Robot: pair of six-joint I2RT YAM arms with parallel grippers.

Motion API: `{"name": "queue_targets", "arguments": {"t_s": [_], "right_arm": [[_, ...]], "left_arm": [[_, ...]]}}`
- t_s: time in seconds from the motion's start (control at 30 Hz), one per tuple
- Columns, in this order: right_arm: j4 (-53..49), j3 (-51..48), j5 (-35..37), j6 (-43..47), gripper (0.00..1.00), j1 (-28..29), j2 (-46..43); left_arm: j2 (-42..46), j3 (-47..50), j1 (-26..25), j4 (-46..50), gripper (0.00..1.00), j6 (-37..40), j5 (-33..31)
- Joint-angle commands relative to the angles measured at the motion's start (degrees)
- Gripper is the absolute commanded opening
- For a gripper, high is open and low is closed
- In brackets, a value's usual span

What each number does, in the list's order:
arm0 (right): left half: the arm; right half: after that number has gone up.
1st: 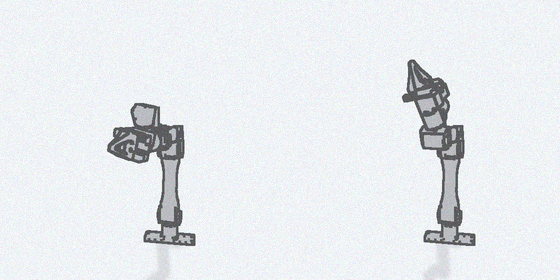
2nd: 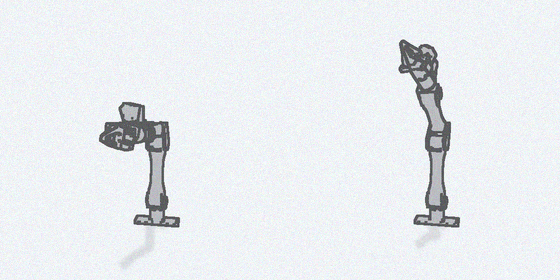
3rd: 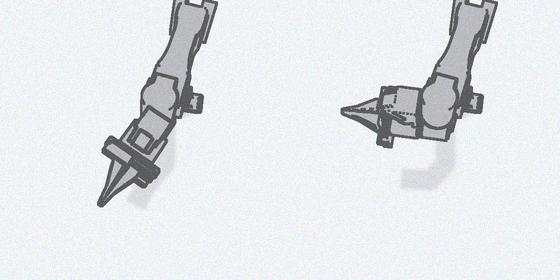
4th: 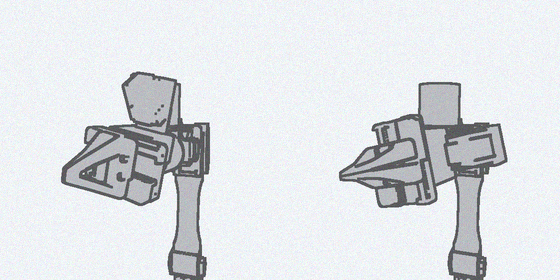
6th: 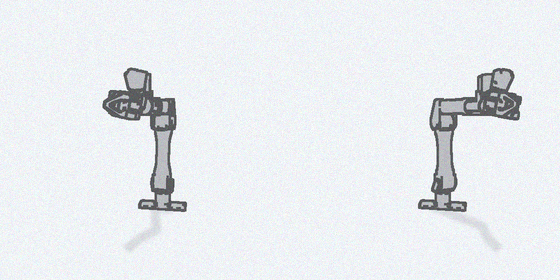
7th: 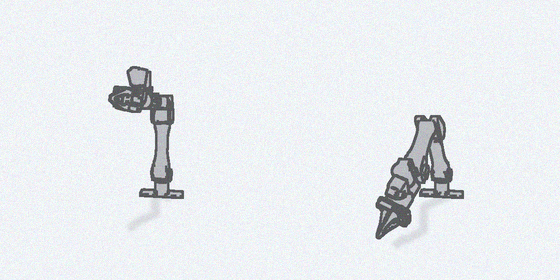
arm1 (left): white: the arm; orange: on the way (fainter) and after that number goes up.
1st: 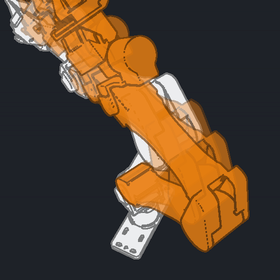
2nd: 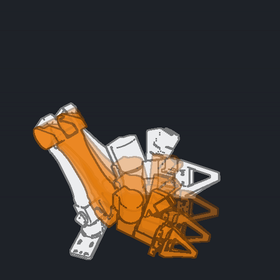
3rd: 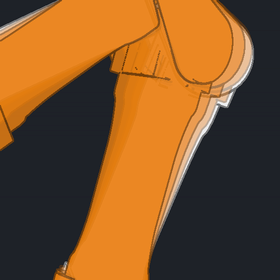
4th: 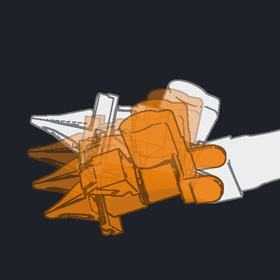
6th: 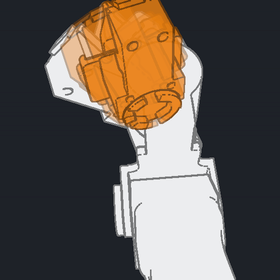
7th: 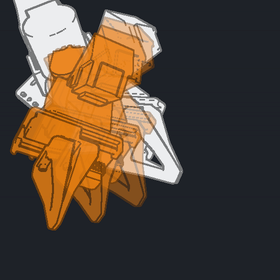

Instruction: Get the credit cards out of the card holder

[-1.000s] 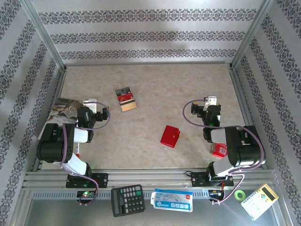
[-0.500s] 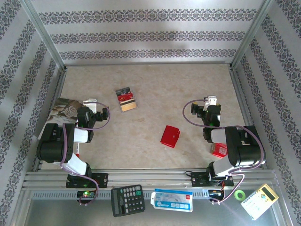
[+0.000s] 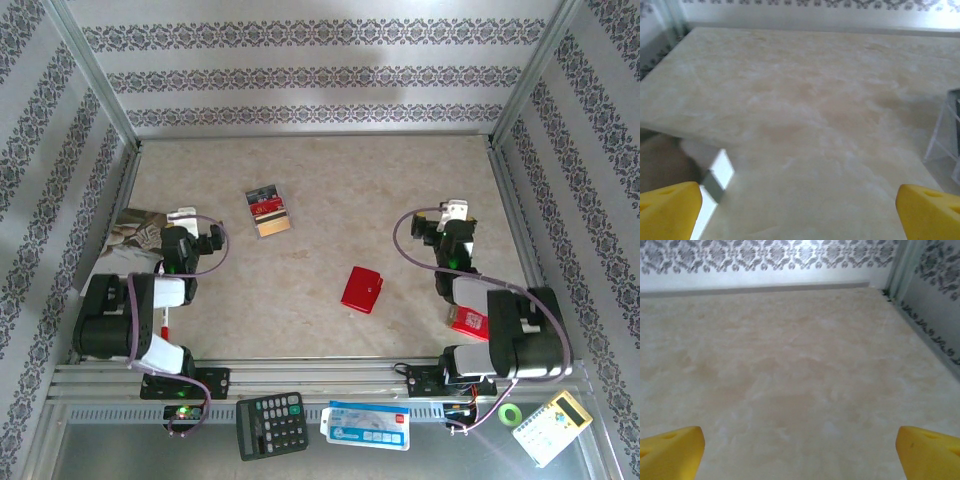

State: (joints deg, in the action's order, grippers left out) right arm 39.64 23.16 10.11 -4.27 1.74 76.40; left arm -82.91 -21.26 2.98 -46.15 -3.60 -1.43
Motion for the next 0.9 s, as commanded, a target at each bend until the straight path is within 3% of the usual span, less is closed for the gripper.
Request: {"name": "queue_targets", "arguments": {"t_s": [0.0, 0.1, 0.33, 0.47, 0.87], "right_arm": [[-16.0, 6.9, 3.7, -5.6, 0.98, 0.4, -5.7], [-27.0, 11.5, 2.5, -8.5, 0.98, 1.9, -8.4], [-45.1, 18.5, -8.9, -21.7, 0.98, 4.4, -12.6], [-56.7, 23.0, -15.4, -24.7, 0.98, 6.9, -10.1], [-61.2, 19.5, -23.6, -42.3, 0.98, 20.4, -1.7]], "left_arm": [[7.3, -6.8, -0.3, 19.2, 1.0, -8.3, -9.2], [11.1, -12.6, -0.2, 33.3, 1.0, -16.0, -9.8], [15.6, -18.3, 0.2, 44.3, 1.0, -27.7, 5.1], [16.1, -21.8, 0.3, 52.1, 1.0, -32.3, 7.6], [19.9, -20.7, 1.4, 55.2, 1.0, -33.1, 12.0]]}}
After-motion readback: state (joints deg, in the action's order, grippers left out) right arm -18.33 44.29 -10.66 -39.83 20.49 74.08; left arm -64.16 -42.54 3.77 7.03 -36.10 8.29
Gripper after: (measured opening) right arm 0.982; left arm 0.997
